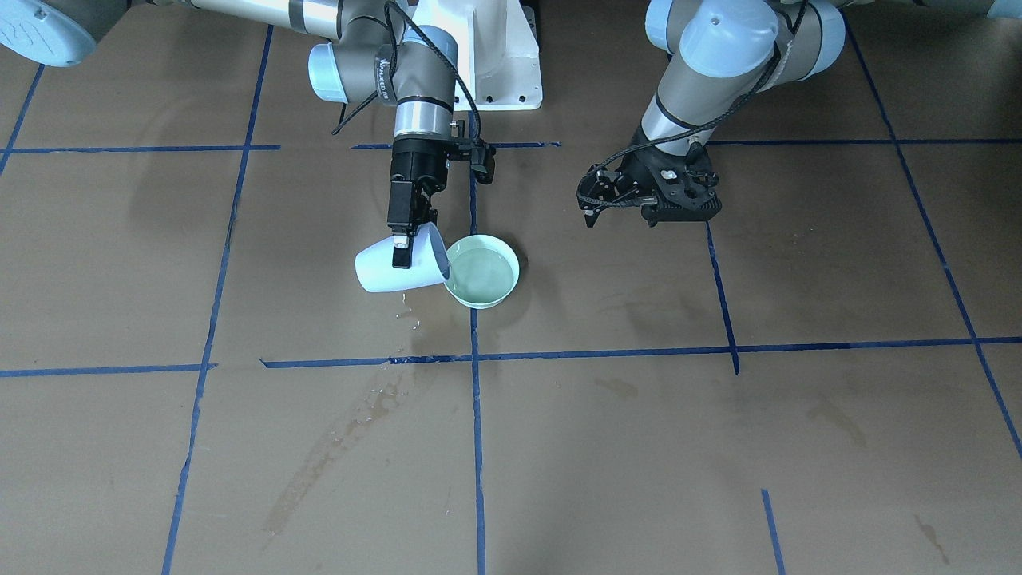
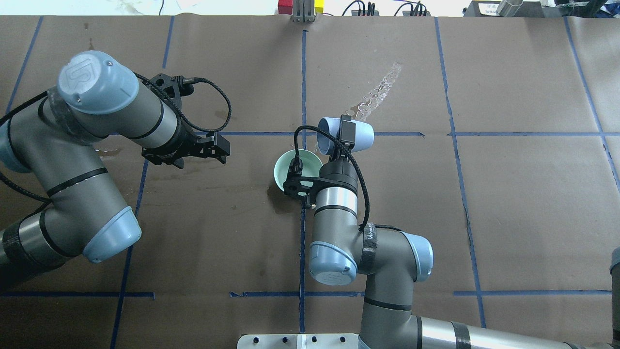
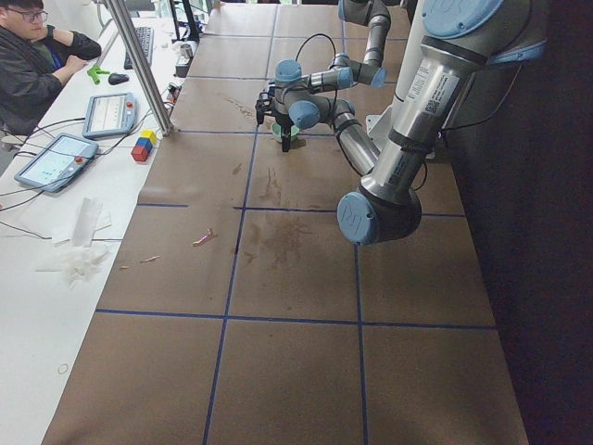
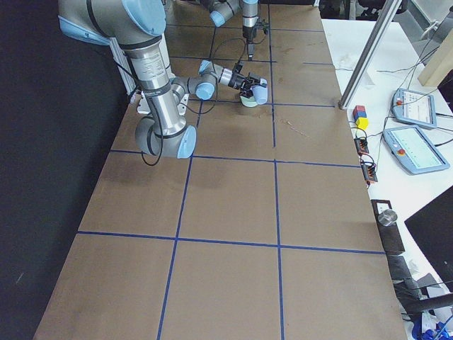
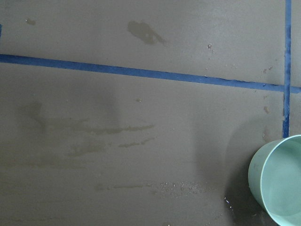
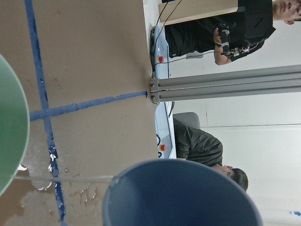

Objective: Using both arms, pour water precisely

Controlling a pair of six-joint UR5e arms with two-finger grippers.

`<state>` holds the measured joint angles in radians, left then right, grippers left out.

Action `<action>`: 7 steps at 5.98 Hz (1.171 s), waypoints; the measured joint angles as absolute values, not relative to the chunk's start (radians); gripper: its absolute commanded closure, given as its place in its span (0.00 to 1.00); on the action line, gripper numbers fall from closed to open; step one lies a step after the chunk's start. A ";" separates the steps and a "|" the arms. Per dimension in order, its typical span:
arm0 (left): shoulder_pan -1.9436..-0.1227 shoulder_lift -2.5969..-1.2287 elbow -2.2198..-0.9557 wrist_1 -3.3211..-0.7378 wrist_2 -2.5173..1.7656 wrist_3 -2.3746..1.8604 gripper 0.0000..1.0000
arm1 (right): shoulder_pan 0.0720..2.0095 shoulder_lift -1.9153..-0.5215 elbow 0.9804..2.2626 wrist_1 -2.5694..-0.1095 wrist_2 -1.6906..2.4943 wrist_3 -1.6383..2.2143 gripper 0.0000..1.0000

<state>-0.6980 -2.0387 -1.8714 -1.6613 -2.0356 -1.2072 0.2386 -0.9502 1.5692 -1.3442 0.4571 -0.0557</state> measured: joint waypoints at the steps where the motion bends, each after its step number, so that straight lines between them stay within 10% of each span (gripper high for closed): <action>1: -0.698 -2.039 -1.871 -1.661 -2.036 -1.207 0.00 | 0.233 -0.947 1.568 -1.349 0.444 -0.089 1.00; 7: -0.698 -2.039 -1.868 -1.661 -2.036 -1.205 0.00 | 0.220 -0.942 1.562 -1.352 0.409 -0.186 1.00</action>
